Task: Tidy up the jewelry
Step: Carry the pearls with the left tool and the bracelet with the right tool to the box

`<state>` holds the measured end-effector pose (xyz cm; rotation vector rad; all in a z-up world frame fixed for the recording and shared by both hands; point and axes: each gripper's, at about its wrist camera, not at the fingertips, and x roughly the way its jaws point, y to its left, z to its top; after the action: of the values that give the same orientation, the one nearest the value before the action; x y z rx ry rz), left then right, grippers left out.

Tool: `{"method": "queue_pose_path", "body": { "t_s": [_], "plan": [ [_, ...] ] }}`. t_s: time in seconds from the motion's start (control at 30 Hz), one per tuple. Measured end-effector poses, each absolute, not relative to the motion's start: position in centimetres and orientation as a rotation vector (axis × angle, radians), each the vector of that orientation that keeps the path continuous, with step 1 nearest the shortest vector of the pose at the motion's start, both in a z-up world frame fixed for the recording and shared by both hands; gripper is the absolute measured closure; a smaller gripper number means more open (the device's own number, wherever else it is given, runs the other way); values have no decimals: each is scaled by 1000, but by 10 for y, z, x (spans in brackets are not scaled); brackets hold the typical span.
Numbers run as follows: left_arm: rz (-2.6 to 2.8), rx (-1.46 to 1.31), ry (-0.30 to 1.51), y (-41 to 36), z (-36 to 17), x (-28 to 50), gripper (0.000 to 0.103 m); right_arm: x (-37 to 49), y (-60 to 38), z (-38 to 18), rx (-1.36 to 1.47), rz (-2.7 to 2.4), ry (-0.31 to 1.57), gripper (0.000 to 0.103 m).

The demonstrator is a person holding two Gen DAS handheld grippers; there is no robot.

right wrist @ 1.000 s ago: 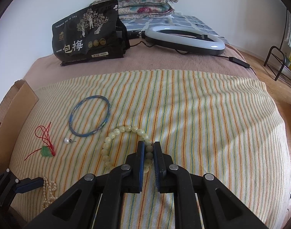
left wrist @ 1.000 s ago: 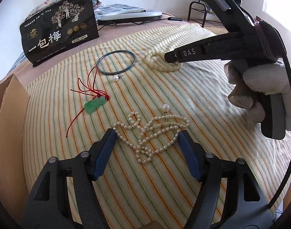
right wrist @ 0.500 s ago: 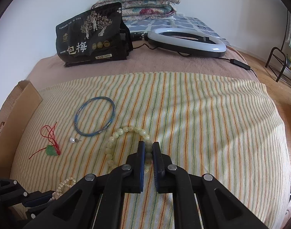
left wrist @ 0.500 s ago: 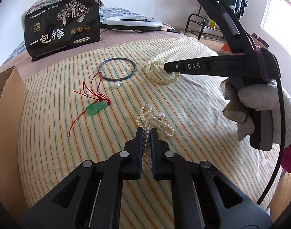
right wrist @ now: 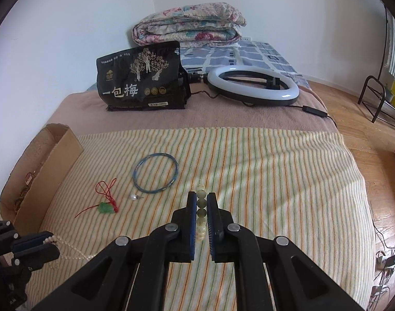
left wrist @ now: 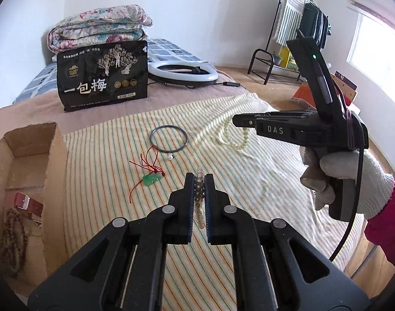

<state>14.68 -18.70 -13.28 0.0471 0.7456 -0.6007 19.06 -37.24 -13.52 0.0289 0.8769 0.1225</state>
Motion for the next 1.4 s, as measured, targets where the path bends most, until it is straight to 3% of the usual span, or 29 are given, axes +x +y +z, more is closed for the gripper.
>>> {"method": "queue_pose_path", "body": {
  "t_s": [0.7, 1.4],
  "plan": [
    [-506, -24, 548, -86, -27, 125, 98, 138, -303, -39, -6, 244, 741, 98],
    [-280, -84, 588, 39, -46, 198, 98, 144, -165, -48, -51, 515, 776, 98]
  ]
}}
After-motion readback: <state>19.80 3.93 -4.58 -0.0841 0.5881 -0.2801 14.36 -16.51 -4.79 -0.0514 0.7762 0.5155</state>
